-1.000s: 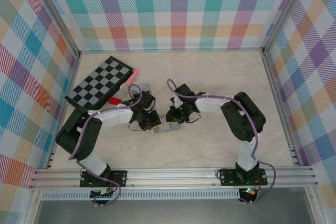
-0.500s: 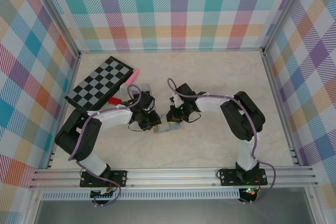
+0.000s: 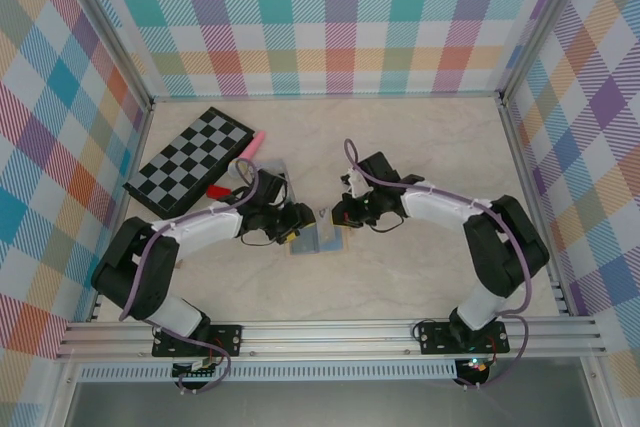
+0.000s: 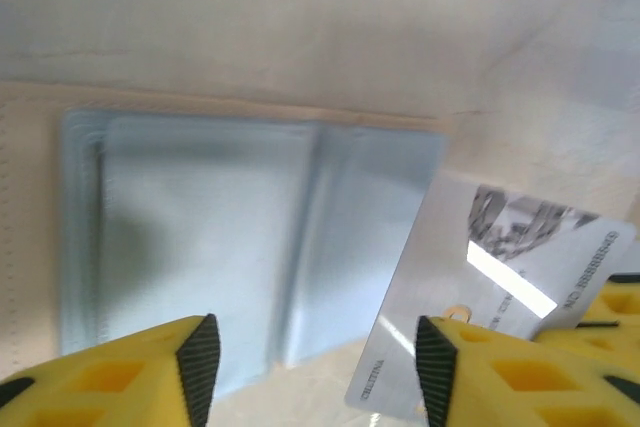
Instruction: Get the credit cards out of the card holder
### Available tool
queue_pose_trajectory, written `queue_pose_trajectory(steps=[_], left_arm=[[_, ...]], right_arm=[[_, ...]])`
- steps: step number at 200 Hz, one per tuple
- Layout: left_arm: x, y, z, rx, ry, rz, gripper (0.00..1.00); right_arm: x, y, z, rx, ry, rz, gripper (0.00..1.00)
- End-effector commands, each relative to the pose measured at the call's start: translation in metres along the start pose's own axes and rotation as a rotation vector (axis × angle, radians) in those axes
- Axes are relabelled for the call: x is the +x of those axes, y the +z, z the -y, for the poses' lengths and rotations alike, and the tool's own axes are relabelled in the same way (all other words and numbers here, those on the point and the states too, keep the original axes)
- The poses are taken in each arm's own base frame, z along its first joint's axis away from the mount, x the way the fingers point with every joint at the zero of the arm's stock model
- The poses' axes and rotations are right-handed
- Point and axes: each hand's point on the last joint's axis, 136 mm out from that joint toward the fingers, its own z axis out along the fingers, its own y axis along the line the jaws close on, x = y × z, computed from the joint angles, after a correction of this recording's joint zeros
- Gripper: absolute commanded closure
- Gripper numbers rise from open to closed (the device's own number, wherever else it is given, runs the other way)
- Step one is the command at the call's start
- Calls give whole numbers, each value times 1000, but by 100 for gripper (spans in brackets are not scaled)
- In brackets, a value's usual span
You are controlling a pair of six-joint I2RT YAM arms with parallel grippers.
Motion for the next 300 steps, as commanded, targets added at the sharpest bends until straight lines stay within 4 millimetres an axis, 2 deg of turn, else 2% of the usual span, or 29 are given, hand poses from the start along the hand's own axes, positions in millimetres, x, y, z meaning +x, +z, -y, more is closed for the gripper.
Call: queue_pose_trajectory(steps=[1, 24, 63, 87, 127, 153, 172, 191, 214, 253, 292, 300], left_arm=[[-10, -20, 32, 120, 32, 32, 38], [-18, -36, 51, 213, 65, 66, 31], [-33, -63, 87, 346, 120, 107, 13], [-38, -73, 109, 413, 146, 111, 4], [-41, -85, 137, 522, 164, 105, 1], [-41, -89, 145, 570, 155, 101, 1], [-40, -90, 154, 632, 142, 78, 10], [-39, -91, 161, 687, 136, 59, 31], [-39, -91, 163, 715, 139, 56, 50], [-38, -96, 164, 737, 159, 73, 72], [-37, -99, 163, 716, 193, 86, 100], [-36, -98, 161, 696, 206, 90, 100]], right_arm=[[-2, -20, -12, -35, 5, 40, 100], [-14, -42, -26, -97, 5, 98, 100], [-33, -79, -52, -256, -20, 193, 100], [-45, -97, -67, -364, 1, 226, 100], [-56, -107, -82, -456, -6, 246, 100], [-60, -109, -89, -499, -1, 235, 100], [-60, -112, -92, -521, -2, 235, 100], [-61, -113, -94, -534, -1, 231, 100], [-62, -112, -92, -535, 10, 226, 100], [-65, -110, -84, -537, 34, 223, 100], [-65, -110, -79, -517, 27, 212, 100], [-65, -111, -76, -495, 20, 209, 97]])
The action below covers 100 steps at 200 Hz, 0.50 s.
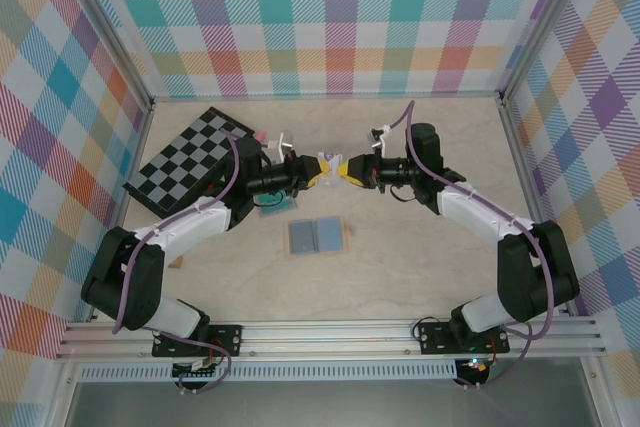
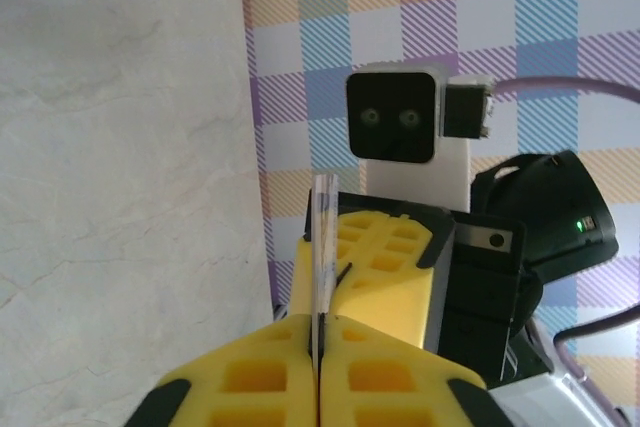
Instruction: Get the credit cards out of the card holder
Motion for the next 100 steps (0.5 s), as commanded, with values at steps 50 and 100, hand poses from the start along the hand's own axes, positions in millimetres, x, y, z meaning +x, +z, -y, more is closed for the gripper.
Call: queue_pose_trajectory(steps=[50, 100], left_arm=[[-4, -33, -18, -314, 291, 10, 100], [-22, -70, -18, -593, 632, 9, 100]], right_arm=[[-11, -30, 31, 272, -112, 28, 32], [-15, -53, 58, 309, -151, 76, 0]])
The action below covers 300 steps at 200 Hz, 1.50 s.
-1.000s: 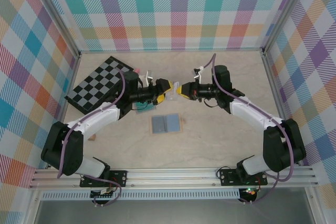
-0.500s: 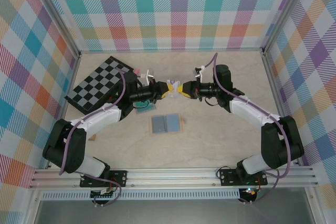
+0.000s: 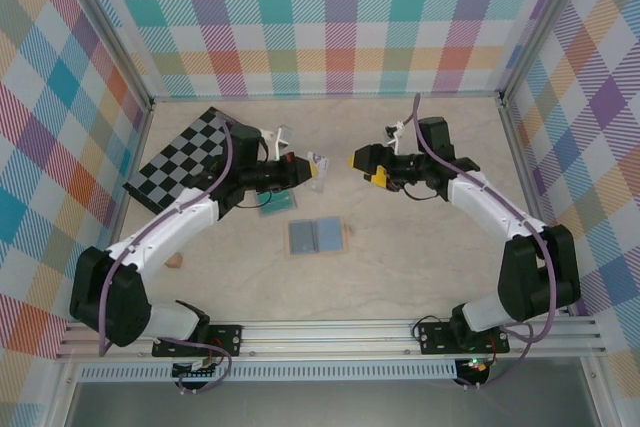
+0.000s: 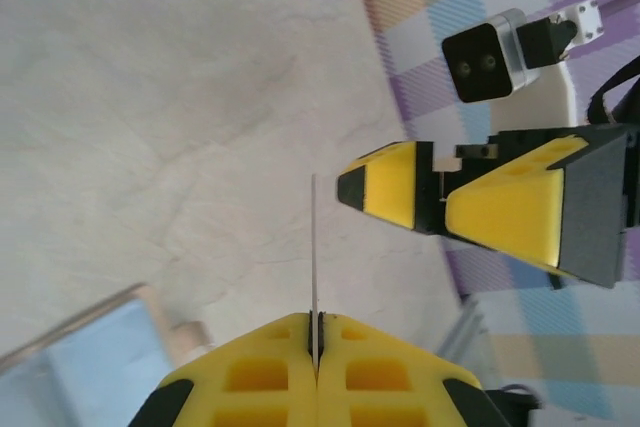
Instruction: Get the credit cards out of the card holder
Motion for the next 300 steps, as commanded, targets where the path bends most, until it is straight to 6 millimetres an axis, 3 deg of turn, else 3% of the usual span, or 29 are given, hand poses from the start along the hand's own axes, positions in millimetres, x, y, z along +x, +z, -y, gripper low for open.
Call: queue_pose_trajectory(steps=[1, 25, 44, 84, 119, 155, 220, 262, 300], left_arm=[[-4, -26, -29, -237, 224, -9, 100], [-19, -37, -37, -346, 397, -13, 100], [-31, -42, -56, -470, 500, -45, 100], [-43, -34, -89, -527, 752, -124, 100], [-34, -25, -102, -441, 883, -241, 100], [2, -18, -113, -203, 1164, -441, 100], [-14, -4, -147, -158, 1181, -564, 100], [-26, 3, -179, -250, 1203, -620, 100], [-36, 10, -190, -292, 1215, -623, 100]], right_arm=[[6, -10, 15, 41, -49, 11, 0], [9, -12, 33, 104, -58, 47, 0], [9, -16, 47, 180, -41, 75, 0], [0, -39, 46, 235, -63, 161, 0], [0, -48, 49, 271, -80, 191, 0], [-1, -48, 51, 279, -70, 190, 0], [0, -48, 50, 272, -71, 190, 0], [1, -47, 48, 263, -78, 191, 0], [0, -46, 47, 253, -82, 189, 0]])
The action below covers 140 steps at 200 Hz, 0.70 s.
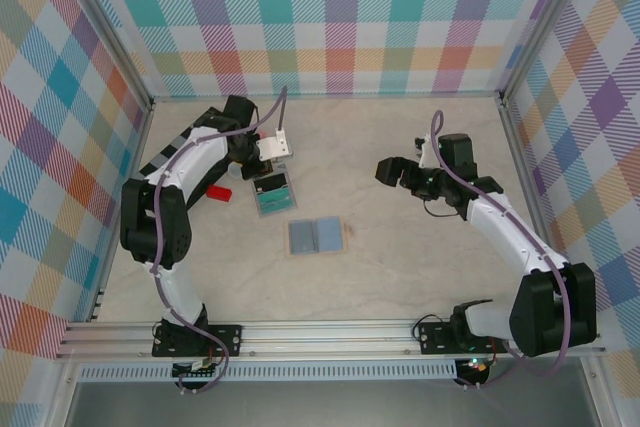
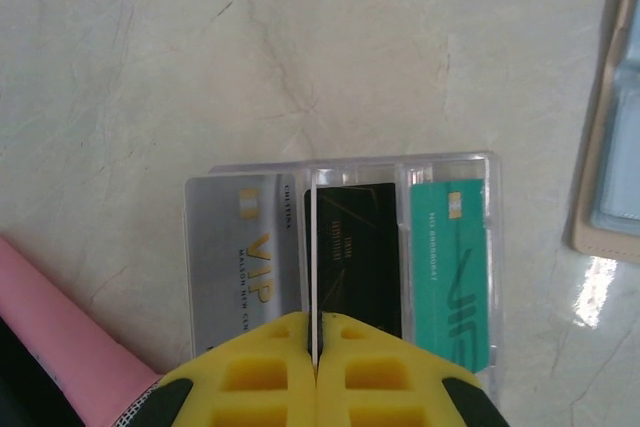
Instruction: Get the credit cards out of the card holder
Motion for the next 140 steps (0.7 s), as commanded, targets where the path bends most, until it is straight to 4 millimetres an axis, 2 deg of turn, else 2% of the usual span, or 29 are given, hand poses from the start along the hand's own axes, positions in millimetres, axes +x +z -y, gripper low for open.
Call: queue_pose_trajectory(steps=[1, 44, 87, 125, 140], left_arm=[[3, -3, -15, -39, 22, -17, 100], [14, 9, -25, -63, 2, -68, 100], [13, 19, -27, -36, -37, -69, 100], [8, 17, -33, -45, -60, -60, 82], [5, 13, -35, -56, -60, -49, 79]], right_arm=[[1, 0, 0, -14, -18, 0, 0], [1, 0, -1, -19, -17, 0, 0], [1, -1, -1, -13, -19, 0, 0], [1, -2, -2, -21, -23, 1, 0], [1, -2, -2, -23, -24, 1, 0]])
